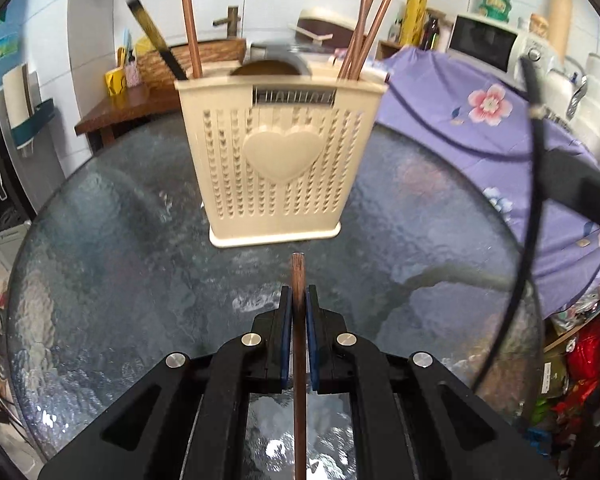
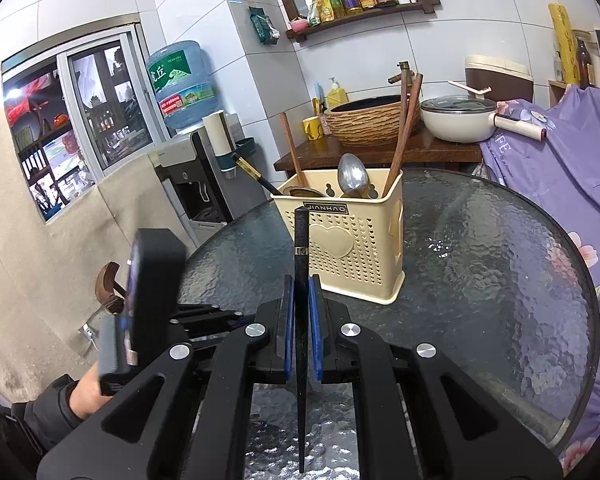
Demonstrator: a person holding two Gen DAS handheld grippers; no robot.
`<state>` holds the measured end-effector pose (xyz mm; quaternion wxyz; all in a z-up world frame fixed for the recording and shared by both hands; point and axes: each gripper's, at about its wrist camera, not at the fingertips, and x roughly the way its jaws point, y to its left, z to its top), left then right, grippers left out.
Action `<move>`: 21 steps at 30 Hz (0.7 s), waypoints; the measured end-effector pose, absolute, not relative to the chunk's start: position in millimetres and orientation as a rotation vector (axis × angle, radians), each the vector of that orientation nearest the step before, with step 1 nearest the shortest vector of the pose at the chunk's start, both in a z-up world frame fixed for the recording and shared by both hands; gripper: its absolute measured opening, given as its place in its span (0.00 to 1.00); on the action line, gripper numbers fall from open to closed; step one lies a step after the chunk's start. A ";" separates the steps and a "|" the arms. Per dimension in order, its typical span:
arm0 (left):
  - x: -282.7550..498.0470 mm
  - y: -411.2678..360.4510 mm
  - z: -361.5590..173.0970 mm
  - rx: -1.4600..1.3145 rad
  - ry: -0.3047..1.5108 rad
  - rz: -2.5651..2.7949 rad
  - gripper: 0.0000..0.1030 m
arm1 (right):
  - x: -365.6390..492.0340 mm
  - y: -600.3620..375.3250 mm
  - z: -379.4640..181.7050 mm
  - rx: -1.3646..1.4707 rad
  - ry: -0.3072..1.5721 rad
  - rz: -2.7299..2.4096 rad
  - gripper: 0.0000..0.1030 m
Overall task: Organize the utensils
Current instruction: 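Lift both chopsticks upright and carry them over the cream holder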
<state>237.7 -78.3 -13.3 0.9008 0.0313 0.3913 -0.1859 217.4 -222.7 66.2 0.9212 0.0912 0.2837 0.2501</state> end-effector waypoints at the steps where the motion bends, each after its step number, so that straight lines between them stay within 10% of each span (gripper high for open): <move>1: 233.9 -77.6 -8.3 0.061 0.795 -0.390 0.07 | 215.9 -223.1 66.8 0.190 0.580 0.518 0.08; 21: 193.3 -50.8 61.5 -0.027 0.605 -0.438 0.07 | 195.0 -217.5 93.8 0.182 0.511 0.569 0.08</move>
